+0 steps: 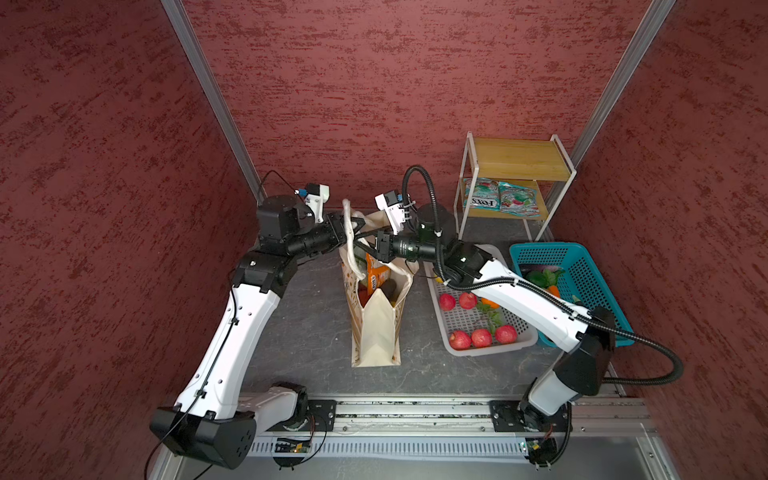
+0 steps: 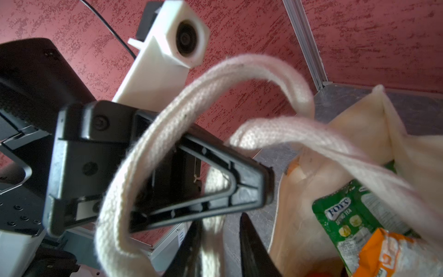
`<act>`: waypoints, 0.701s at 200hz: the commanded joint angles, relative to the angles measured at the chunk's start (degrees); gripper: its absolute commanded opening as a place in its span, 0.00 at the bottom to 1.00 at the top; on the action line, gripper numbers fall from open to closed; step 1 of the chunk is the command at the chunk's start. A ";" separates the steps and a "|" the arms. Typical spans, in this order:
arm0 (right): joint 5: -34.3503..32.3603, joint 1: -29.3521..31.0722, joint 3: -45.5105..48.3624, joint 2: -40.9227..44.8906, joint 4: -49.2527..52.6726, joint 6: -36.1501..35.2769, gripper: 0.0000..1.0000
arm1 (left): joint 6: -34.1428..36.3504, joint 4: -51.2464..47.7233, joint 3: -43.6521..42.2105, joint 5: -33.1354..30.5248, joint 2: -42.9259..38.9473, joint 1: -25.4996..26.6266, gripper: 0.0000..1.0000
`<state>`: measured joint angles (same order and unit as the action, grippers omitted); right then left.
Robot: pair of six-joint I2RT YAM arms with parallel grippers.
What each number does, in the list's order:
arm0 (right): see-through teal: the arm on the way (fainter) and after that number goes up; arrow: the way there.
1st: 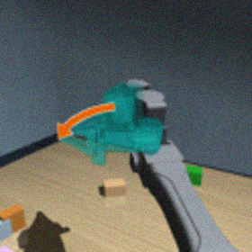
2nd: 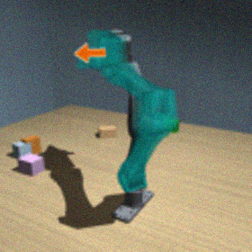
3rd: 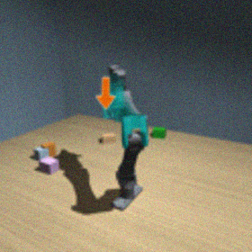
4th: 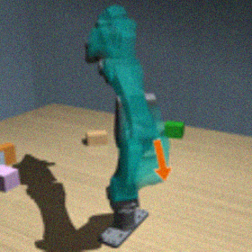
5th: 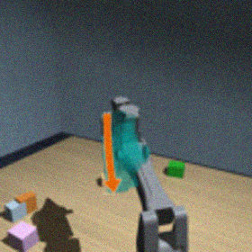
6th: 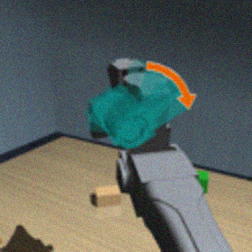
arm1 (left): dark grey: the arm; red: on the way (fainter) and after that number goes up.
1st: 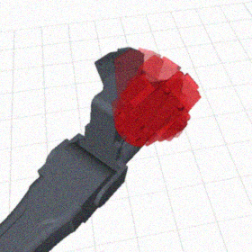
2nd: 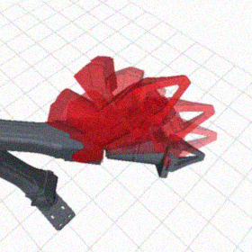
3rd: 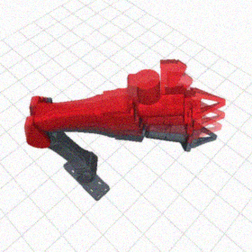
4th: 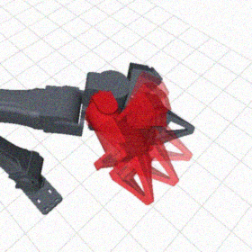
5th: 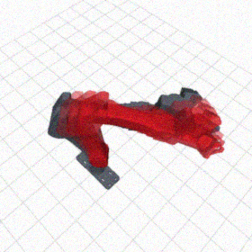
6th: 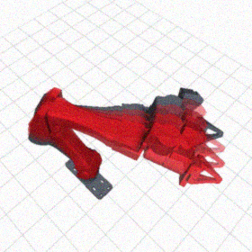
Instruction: Place the food into the grocery bag and tie it
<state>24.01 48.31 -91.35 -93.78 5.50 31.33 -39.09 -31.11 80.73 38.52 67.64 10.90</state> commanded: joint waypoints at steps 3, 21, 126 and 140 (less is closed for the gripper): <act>-4.12 0.29 1.64 4.52 2.30 -3.04 0.38 | 5.64 -7.21 4.88 0.07 0.92 -0.44 0.00; -5.95 0.14 3.15 6.43 3.29 -4.29 0.42 | 9.54 -14.56 8.20 -1.62 2.12 -0.47 0.00; -4.96 -7.14 12.29 13.70 -0.47 -8.06 0.32 | 7.50 -12.09 11.16 0.74 2.08 -0.44 0.00; -4.06 -7.70 14.58 14.48 -3.48 -10.21 0.28 | 6.61 -11.00 11.97 2.02 2.41 -0.44 0.00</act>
<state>17.98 41.71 -79.31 -81.69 7.05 25.41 -31.00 -46.11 90.02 37.01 70.11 10.66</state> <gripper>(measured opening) 0.308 0.100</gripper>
